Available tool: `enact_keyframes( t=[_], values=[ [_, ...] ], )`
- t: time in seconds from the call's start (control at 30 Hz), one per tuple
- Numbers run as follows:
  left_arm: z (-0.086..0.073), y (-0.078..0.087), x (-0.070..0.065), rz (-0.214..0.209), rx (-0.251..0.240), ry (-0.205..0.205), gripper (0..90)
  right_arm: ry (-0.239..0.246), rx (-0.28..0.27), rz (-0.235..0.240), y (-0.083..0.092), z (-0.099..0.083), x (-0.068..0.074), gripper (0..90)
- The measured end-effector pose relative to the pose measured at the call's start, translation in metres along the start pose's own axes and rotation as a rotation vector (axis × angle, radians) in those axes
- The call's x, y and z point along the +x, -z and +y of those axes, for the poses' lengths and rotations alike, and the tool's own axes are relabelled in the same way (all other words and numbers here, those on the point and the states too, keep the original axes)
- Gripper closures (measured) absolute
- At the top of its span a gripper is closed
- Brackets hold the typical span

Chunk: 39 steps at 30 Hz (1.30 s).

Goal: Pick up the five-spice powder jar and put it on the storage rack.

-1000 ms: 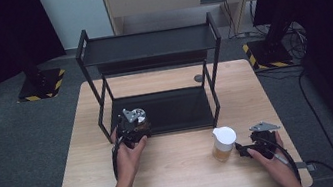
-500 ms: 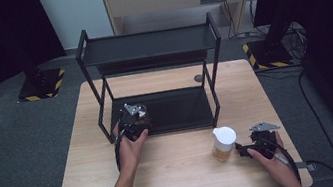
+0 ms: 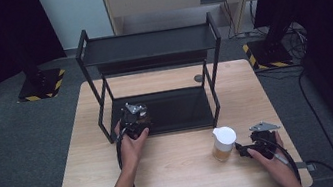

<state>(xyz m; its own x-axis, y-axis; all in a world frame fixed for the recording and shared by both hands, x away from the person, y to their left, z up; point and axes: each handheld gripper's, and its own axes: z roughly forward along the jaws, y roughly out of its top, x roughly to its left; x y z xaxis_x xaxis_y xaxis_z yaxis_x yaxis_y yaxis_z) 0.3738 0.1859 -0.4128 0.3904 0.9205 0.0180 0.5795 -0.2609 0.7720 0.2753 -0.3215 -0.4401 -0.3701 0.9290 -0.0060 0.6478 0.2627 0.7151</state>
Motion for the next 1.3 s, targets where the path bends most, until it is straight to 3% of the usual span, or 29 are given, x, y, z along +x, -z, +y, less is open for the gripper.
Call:
enact_keyframes(
  t=[0.47,0.53,0.77,1.3],
  values=[
    [-0.002,0.0,-0.004,0.011,0.0,0.01,29.6,0.0,0.0,0.0,0.0,0.0,0.0,1.3],
    [-0.003,0.002,-0.005,0.016,-0.004,0.012,24.2,0.0,0.0,0.0,0.0,0.0,0.0,1.4],
    [-0.004,0.012,-0.01,0.027,0.022,0.01,6.4,0.0,0.0,0.0,0.0,0.0,0.0,1.3],
    [-0.018,0.049,-0.02,0.027,0.031,0.012,5.4,0.0,0.0,0.0,0.0,0.0,0.0,1.3]
  ],
)
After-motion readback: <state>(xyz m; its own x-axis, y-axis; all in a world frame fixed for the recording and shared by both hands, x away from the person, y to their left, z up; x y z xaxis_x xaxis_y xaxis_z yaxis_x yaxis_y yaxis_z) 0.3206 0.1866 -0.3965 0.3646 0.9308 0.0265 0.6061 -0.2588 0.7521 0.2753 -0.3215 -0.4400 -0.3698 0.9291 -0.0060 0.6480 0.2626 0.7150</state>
